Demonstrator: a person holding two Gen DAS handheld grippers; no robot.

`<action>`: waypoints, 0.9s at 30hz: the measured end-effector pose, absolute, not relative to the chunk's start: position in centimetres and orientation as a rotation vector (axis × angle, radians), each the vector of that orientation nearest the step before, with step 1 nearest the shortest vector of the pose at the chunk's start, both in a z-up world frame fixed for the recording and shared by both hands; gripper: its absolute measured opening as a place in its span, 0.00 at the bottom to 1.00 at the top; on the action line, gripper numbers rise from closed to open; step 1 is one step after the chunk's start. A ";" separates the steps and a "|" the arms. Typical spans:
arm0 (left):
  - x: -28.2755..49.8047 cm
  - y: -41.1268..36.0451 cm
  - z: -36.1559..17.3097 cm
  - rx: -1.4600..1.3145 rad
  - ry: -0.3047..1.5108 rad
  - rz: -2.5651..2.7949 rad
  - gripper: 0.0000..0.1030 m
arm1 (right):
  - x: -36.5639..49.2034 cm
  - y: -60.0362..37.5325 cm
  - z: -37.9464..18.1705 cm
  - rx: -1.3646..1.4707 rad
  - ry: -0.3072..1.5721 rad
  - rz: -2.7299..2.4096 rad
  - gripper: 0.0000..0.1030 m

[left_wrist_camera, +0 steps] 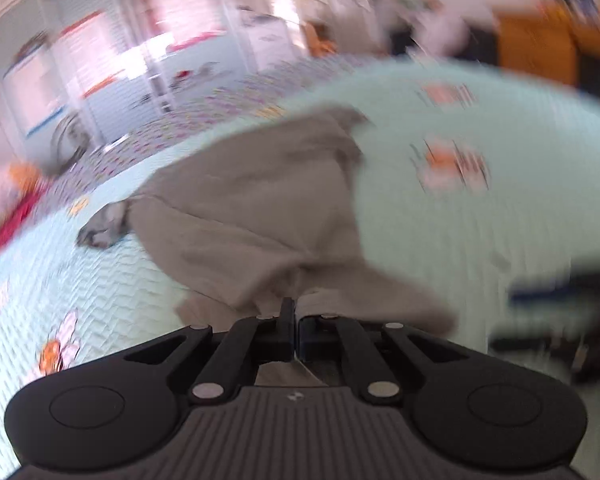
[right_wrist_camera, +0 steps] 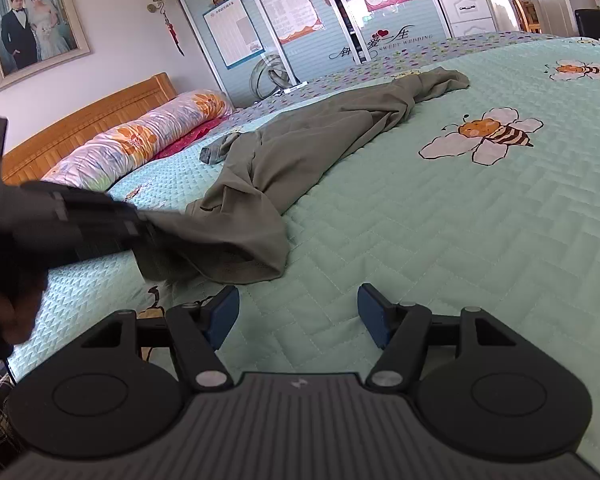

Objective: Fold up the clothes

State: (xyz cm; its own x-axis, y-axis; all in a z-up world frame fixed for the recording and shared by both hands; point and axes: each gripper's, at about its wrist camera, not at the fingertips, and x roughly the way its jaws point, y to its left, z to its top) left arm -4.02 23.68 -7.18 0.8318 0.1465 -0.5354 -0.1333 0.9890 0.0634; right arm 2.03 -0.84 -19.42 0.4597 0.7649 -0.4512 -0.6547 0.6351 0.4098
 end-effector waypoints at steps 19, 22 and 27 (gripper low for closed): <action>-12.5 40.9 -12.1 -0.626 0.639 0.534 0.30 | 1.1 0.4 -19.0 0.083 0.637 0.857 0.67; -9.7 36.5 -12.2 -0.492 0.662 0.373 0.32 | 0.6 1.1 -18.8 0.017 0.627 0.859 0.73; -6.3 35.6 -13.6 -0.623 0.621 0.286 0.37 | 0.5 1.1 -18.9 0.004 0.624 0.872 0.77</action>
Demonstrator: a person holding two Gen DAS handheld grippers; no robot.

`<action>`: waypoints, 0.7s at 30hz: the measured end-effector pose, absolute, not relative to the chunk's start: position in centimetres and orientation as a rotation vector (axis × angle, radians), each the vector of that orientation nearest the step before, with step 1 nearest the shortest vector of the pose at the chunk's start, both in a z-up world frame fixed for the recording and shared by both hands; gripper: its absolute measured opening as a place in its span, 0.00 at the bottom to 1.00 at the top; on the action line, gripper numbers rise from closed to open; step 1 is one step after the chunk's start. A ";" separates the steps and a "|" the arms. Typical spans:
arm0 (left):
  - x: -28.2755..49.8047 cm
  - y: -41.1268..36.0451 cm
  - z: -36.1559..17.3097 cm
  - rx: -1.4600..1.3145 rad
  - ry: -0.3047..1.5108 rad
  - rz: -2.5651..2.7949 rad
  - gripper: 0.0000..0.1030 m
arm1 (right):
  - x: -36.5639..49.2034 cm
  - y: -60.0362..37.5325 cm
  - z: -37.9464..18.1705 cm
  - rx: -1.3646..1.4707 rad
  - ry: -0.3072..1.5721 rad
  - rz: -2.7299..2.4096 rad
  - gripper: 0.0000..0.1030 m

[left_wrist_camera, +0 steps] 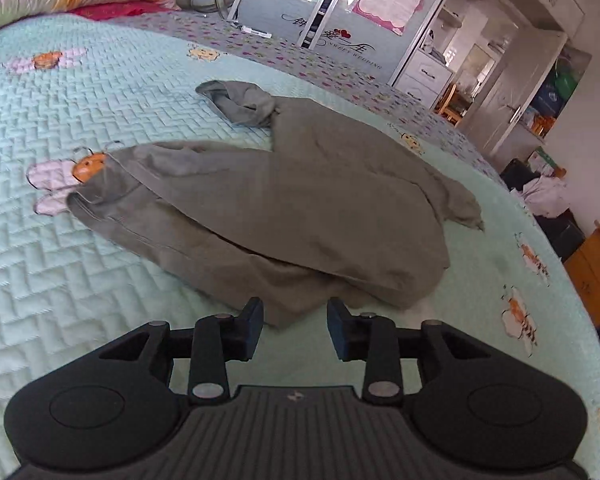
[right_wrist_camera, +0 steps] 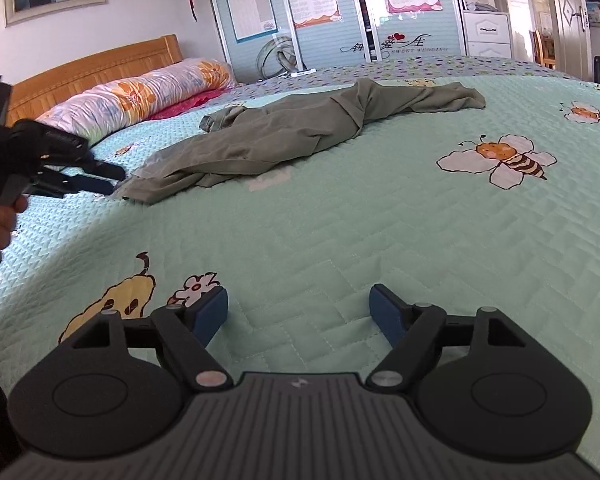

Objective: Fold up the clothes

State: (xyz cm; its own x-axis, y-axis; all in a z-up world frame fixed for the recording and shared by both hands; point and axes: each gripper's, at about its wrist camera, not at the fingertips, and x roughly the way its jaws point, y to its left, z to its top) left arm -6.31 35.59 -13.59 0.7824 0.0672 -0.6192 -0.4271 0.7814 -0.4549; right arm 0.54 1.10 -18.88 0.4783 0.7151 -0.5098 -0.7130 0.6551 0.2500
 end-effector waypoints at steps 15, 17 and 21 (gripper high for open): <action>0.7 33.7 -17.1 -1.015 0.626 0.262 0.39 | 2.1 -0.9 -19.5 0.224 0.661 0.933 0.78; 1.4 33.6 -16.9 -1.012 0.637 0.263 0.39 | 2.1 -1.0 -19.5 0.234 0.663 0.936 0.78; 3.0 33.6 -16.6 -1.007 0.659 0.264 0.24 | 2.1 -0.9 -19.5 0.235 0.662 0.936 0.78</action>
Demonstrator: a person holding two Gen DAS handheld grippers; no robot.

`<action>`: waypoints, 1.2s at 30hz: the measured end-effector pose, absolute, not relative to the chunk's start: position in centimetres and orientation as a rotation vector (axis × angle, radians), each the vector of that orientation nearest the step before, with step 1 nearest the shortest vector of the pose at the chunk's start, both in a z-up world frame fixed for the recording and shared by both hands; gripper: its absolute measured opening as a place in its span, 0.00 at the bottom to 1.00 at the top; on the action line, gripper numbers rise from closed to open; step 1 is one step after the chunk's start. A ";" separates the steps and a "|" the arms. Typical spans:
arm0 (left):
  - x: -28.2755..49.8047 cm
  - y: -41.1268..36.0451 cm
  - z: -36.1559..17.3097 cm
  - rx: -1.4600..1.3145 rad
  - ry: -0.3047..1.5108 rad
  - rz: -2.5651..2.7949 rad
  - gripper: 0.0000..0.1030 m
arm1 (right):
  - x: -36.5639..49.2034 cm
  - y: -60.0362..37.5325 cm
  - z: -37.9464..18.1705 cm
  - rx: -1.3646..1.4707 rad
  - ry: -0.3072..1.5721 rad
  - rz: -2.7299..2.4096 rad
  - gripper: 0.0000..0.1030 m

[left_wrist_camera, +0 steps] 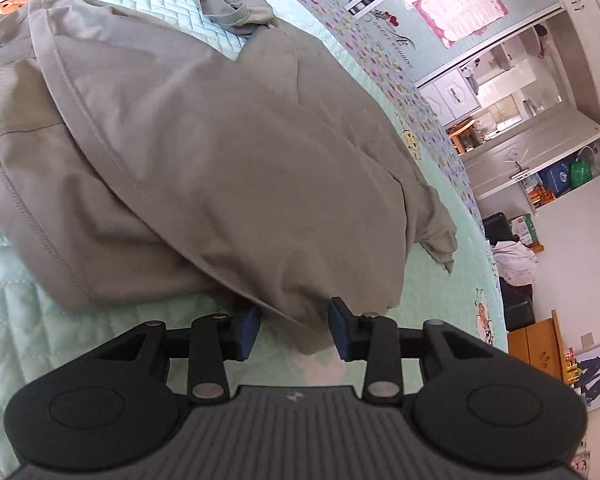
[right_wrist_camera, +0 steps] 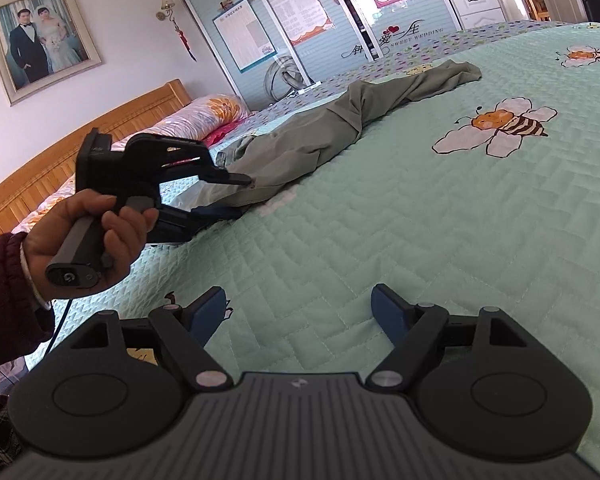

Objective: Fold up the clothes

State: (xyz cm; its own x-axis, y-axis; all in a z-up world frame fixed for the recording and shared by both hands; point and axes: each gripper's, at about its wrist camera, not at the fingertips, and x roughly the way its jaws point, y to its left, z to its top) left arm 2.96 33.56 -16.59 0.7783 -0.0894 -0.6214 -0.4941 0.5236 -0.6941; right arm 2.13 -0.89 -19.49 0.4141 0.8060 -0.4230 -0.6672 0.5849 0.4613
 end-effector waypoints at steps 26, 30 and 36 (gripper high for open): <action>4.1 32.4 0.3 -0.954 0.616 -0.071 0.01 | 6.7 9.2 -11.4 0.337 0.476 0.918 0.70; 4.4 32.1 -0.2 -0.966 0.628 -0.074 0.01 | 6.7 10.0 -12.3 0.322 0.512 0.900 0.70; 4.4 30.9 -0.4 -0.960 0.654 -0.112 0.01 | 6.1 10.7 -11.9 0.334 0.455 0.887 0.70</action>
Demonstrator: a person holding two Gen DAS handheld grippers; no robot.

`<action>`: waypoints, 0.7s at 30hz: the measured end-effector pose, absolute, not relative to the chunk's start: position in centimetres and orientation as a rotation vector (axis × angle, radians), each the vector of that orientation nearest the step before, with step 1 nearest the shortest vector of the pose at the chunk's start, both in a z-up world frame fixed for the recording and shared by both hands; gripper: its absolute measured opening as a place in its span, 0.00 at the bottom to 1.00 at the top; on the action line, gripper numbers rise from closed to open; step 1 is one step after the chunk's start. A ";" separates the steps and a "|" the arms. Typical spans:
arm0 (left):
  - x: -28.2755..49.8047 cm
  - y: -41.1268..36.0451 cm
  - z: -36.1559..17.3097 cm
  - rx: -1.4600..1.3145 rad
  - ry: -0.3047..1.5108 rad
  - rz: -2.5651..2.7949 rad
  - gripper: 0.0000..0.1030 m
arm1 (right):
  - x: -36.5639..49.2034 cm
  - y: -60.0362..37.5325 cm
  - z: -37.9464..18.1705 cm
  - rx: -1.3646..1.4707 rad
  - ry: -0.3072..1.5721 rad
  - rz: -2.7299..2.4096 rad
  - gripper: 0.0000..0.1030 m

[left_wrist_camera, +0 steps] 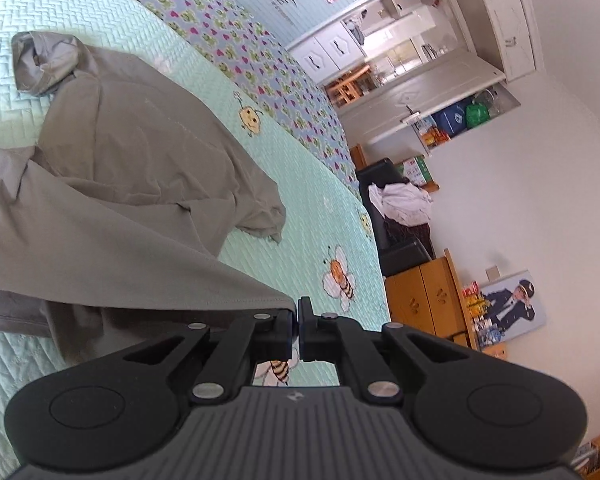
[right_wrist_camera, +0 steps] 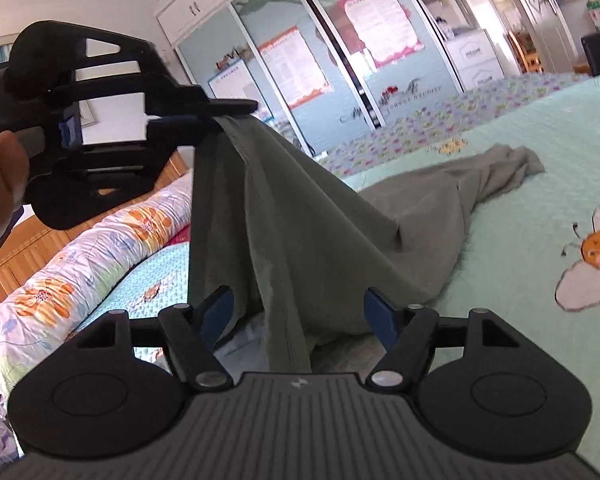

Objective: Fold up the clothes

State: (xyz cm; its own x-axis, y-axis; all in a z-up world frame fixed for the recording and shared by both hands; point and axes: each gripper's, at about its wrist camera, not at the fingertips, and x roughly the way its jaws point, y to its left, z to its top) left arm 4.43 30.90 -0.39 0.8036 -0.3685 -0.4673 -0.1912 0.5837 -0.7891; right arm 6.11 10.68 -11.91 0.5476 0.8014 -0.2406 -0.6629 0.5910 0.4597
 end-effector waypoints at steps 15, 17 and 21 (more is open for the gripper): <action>3.9 28.7 -1.4 -0.848 0.709 -0.181 0.06 | 7.2 5.6 -10.3 0.335 0.514 0.811 0.00; 3.5 28.2 -3.1 -0.853 0.767 -0.225 0.19 | 6.4 1.1 -10.7 0.358 0.560 0.726 0.00; 0.9 27.6 -7.8 -0.888 0.836 -0.302 0.35 | 5.2 -6.4 -14.1 0.393 0.715 0.535 0.00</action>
